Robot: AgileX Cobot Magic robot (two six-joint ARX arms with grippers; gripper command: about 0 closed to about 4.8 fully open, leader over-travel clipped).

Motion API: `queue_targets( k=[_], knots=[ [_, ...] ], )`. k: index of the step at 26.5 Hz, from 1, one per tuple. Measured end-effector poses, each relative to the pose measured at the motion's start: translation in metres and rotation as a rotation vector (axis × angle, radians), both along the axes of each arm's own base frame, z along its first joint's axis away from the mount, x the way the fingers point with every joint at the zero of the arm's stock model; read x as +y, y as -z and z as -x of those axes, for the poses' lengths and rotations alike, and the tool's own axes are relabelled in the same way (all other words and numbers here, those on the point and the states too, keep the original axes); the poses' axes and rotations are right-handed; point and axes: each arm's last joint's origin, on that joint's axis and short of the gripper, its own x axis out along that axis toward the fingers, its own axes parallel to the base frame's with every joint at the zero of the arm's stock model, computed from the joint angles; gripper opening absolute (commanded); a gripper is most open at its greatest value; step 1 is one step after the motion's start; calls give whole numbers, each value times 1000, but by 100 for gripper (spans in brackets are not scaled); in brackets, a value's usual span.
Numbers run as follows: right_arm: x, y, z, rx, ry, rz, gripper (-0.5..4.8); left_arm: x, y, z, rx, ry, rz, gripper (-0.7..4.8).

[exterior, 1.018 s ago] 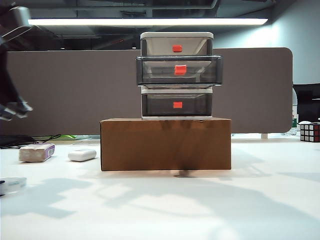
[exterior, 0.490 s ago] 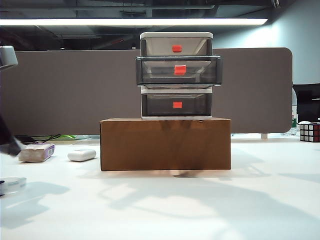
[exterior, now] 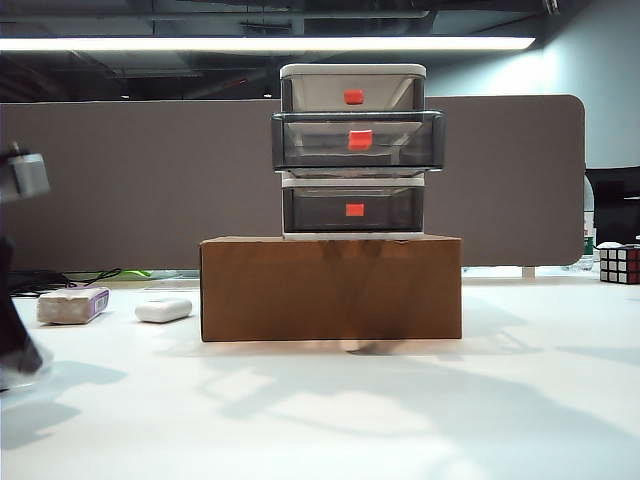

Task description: Open the second layer of the drawer on the table, pick up the transparent tape on the table and put it in, and finally close the drawer.

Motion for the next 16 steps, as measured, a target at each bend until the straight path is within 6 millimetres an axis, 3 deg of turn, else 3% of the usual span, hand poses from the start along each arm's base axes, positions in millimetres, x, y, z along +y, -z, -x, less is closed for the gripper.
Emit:
queue_targets(
  k=[2,7,8,10,12,16],
  knots=[
    [0,0,0,-1,8,2,-5,-1,5,-4,24,3,-7,411],
    [0,0,0,-3,17,6,-5,-2,9,-11,15,9,-2,301],
    [0,0,-1,-3,18,6,-5,-2,9,-11,16,13,0,228],
    [0,0,0,-4,19,7,-5,-3,9,-11,19,16,10,145],
    [0,0,-1,-5,21,7,-5,-3,9,-11,21,28,24,111],
    [0,0,-1,-5,21,8,-5,-4,8,-11,20,47,35,111]
  ],
)
